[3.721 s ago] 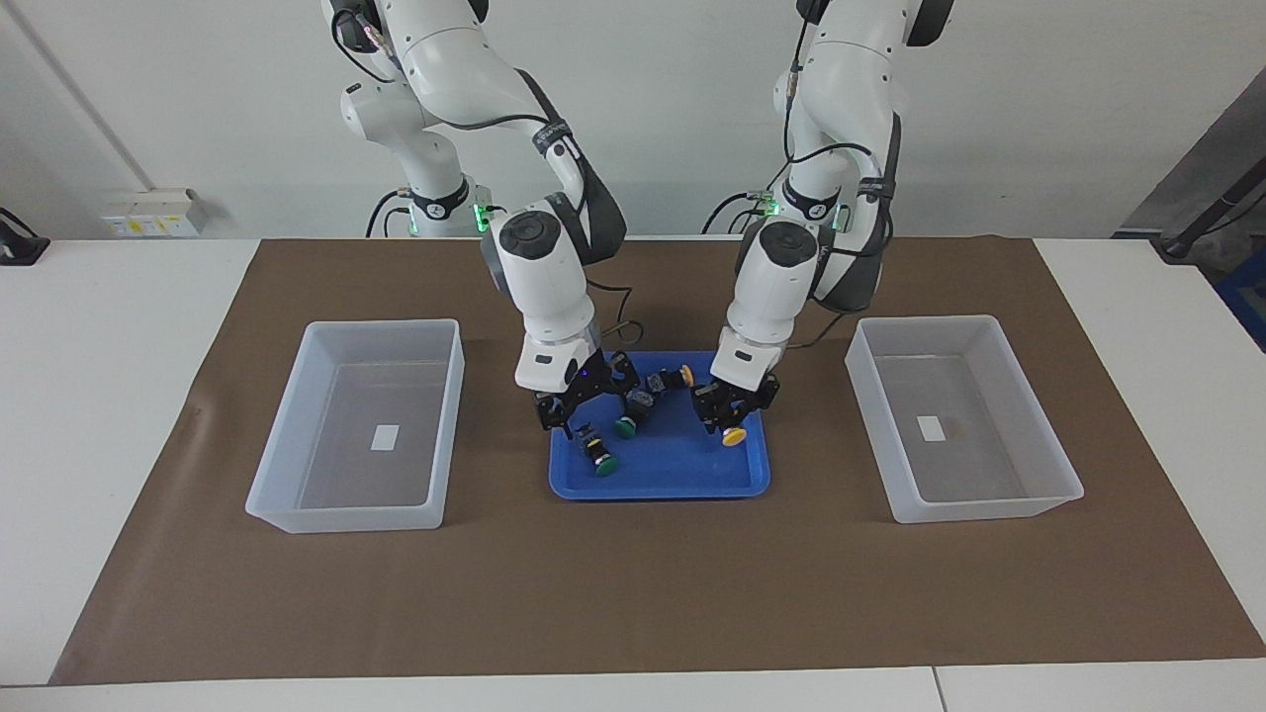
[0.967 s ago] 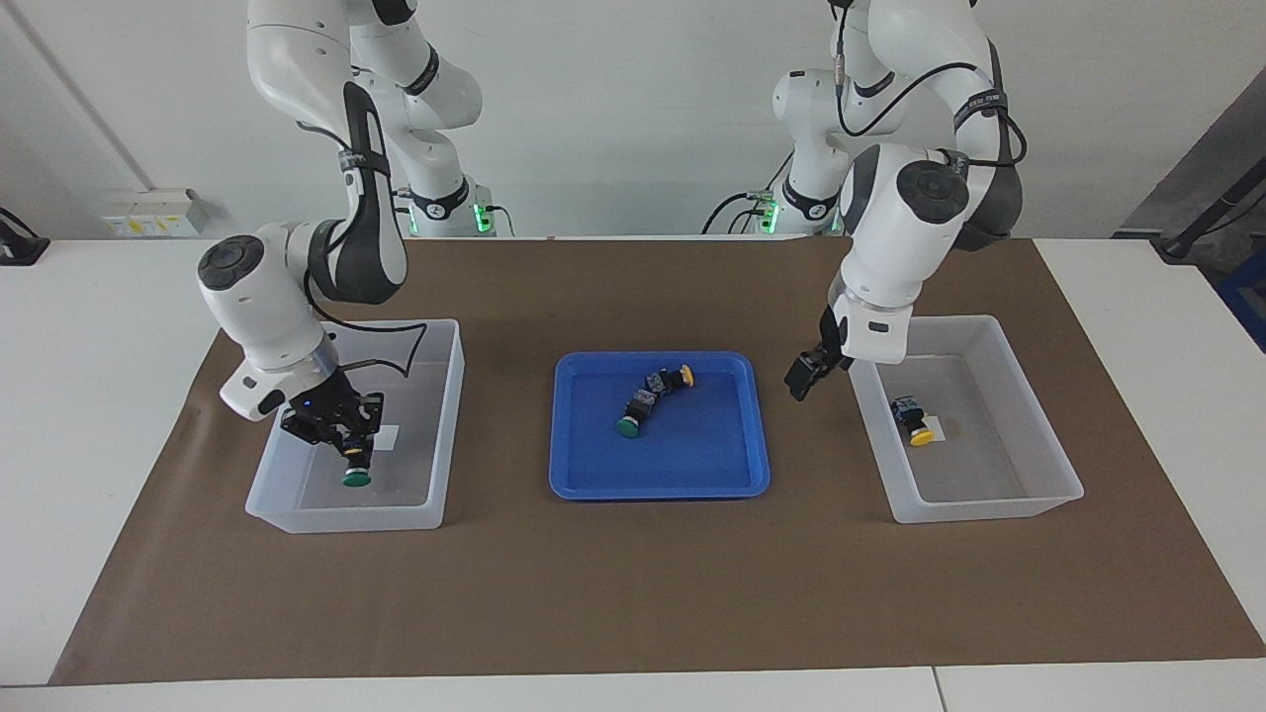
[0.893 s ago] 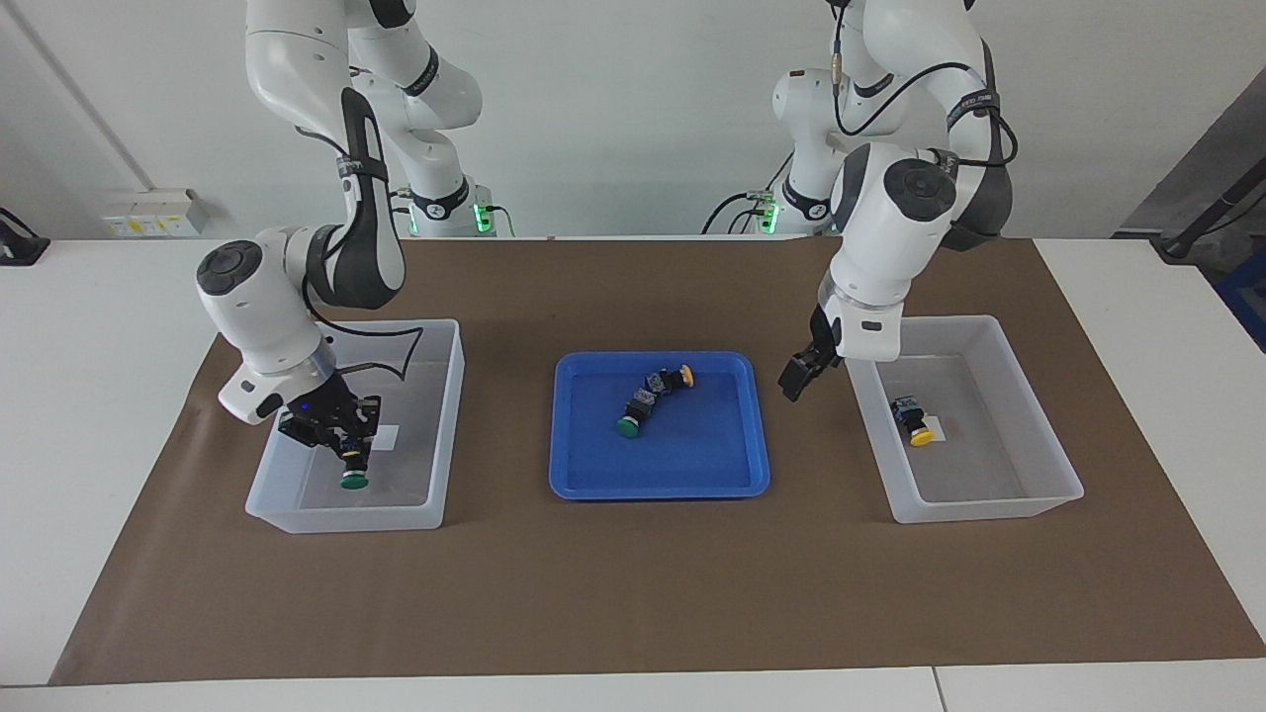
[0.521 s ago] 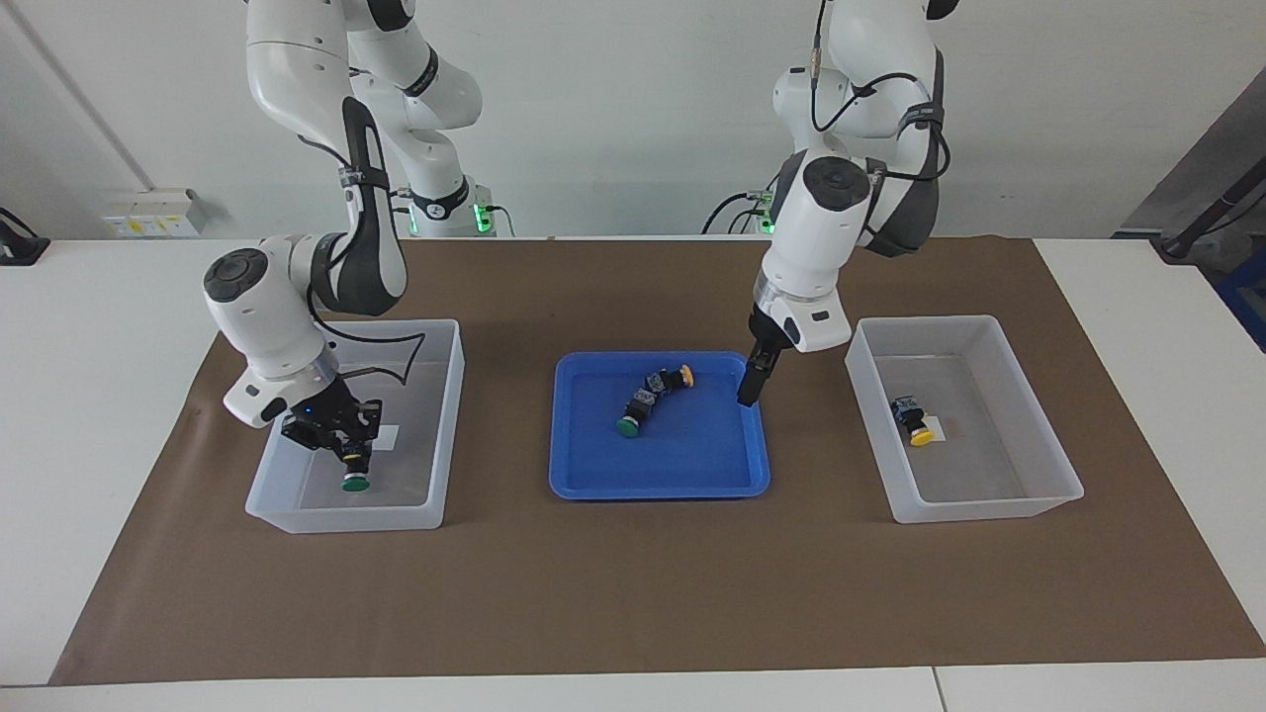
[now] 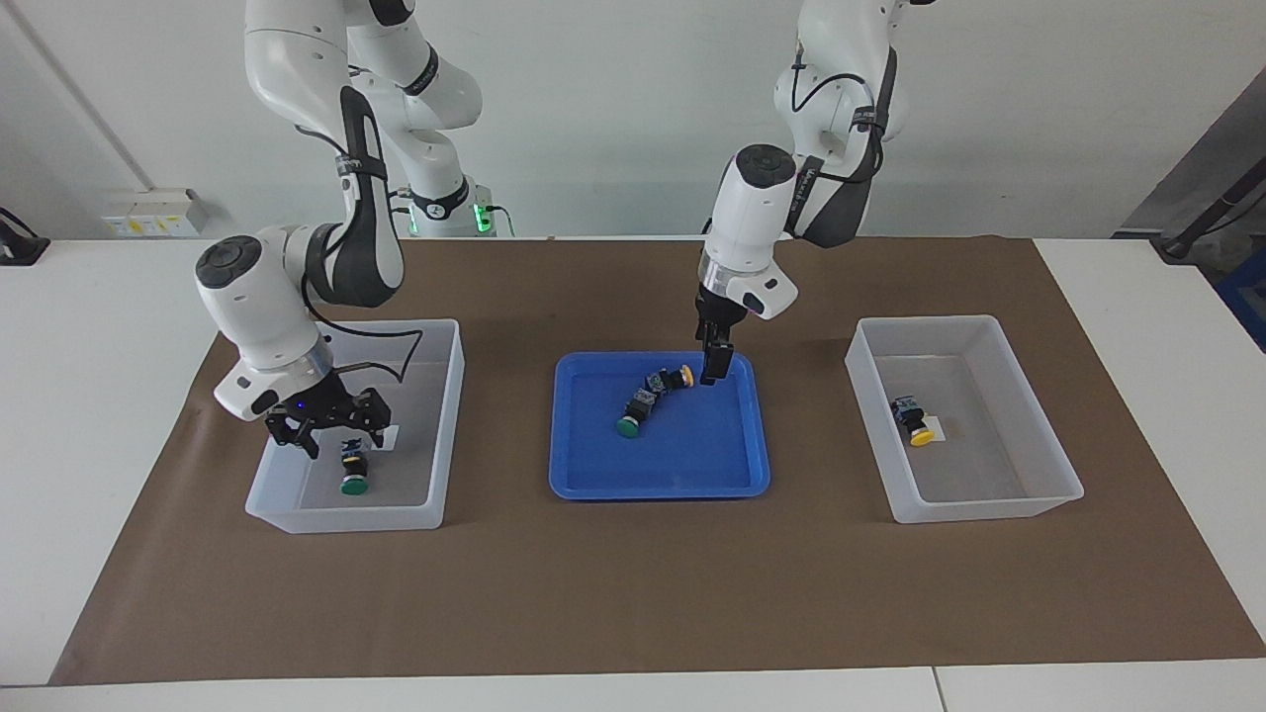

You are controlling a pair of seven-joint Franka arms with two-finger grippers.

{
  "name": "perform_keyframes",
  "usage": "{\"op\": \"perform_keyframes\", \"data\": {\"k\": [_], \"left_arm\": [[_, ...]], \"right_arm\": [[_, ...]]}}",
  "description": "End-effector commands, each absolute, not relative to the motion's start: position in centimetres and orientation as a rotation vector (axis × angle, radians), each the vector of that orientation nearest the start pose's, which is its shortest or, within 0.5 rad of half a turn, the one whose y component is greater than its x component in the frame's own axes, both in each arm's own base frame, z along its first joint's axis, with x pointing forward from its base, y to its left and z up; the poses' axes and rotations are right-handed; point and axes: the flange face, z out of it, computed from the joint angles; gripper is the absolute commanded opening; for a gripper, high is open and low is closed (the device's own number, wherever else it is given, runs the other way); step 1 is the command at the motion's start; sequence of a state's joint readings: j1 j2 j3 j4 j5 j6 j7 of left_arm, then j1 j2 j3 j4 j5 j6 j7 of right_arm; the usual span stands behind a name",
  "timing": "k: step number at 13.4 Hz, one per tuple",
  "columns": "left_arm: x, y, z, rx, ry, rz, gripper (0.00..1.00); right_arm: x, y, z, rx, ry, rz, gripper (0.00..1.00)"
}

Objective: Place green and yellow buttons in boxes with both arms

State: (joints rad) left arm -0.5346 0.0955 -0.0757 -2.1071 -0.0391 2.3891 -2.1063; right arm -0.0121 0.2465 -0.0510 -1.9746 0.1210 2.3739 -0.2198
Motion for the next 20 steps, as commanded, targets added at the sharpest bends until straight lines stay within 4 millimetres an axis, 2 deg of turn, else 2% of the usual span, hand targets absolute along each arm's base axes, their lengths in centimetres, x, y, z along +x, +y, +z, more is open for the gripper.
{"op": "perform_keyframes", "data": {"k": [1,3,6,8,9,13,16,17,19,20], "left_arm": [[45.4,-33.1,37.6,-2.355,-2.399,0.006,1.0],[44.2,-34.3,35.7,-2.381,-2.406,0.007,1.0],[45.0,-34.3,34.0,-2.375,-2.492,-0.004,1.0],[45.0,-35.0,31.3,-2.377,-2.481,0.002,1.0],[45.1,-35.2,30.7,-2.388,-2.492,-0.004,1.0],[45.0,-35.6,28.8,-2.394,-2.483,-0.001,1.0],[44.4,-35.9,28.3,-2.398,-2.462,0.005,1.0],[44.0,-36.1,28.1,-2.401,-2.453,0.008,0.95],[44.0,-36.1,28.1,-2.386,-2.469,0.01,0.63],[44.0,-36.1,28.2,-2.386,-2.469,0.01,0.54]], "right_arm": [[60.5,-1.2,39.7,-3.05,0.086,-0.206,1.0],[59.8,2.5,41.2,-3.037,0.137,-0.173,1.0],[58.8,7.9,42.6,-3.023,0.167,-0.156,1.0],[58.1,12.2,42.7,-3.001,0.307,-0.134,1.0],[57.7,13.9,42.8,-2.987,0.382,-0.126,1.0],[56.7,18.1,42.2,-2.936,0.606,-0.092,1.0],[56.3,19.7,42.0,-2.93,0.605,-0.085,1.0],[55.9,21.1,41.6,-2.919,0.589,-0.068,1.0],[55.9,22.3,41.4,-2.853,0.665,-0.06,1.0],[56.1,22.6,40.9,-2.831,0.718,-0.059,1.0]]}}
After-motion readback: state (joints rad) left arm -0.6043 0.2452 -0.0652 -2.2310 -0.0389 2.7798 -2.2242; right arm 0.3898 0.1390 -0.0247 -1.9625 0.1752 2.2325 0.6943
